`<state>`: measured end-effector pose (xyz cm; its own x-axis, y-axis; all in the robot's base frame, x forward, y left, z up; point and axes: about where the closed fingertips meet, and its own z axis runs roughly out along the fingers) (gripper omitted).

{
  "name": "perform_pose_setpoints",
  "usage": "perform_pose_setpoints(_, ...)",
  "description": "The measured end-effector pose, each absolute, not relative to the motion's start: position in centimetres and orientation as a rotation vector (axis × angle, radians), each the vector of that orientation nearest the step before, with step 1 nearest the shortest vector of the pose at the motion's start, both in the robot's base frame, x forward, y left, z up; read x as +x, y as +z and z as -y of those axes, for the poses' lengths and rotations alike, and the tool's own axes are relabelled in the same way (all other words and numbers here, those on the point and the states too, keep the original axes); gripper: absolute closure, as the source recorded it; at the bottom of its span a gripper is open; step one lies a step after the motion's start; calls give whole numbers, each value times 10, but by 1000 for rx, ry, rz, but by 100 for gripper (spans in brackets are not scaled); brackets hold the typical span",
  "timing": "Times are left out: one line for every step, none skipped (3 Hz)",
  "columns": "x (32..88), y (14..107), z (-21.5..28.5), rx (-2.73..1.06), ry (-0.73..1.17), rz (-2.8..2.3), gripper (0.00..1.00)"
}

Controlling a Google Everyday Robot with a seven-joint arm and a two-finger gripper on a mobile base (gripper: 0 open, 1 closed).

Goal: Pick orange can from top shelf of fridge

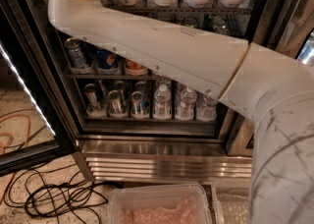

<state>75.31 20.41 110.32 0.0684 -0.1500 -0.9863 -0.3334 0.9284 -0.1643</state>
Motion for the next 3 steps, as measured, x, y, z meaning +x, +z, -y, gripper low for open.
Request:
perform_pose_setpoints(753,1115,-195,-390,139,-1496,100)
perform_pose_setpoints(746,1113,-193,-401,178,-1532,100)
perform_pose_setpoints(713,1131,-176,-475,187,-1546,100)
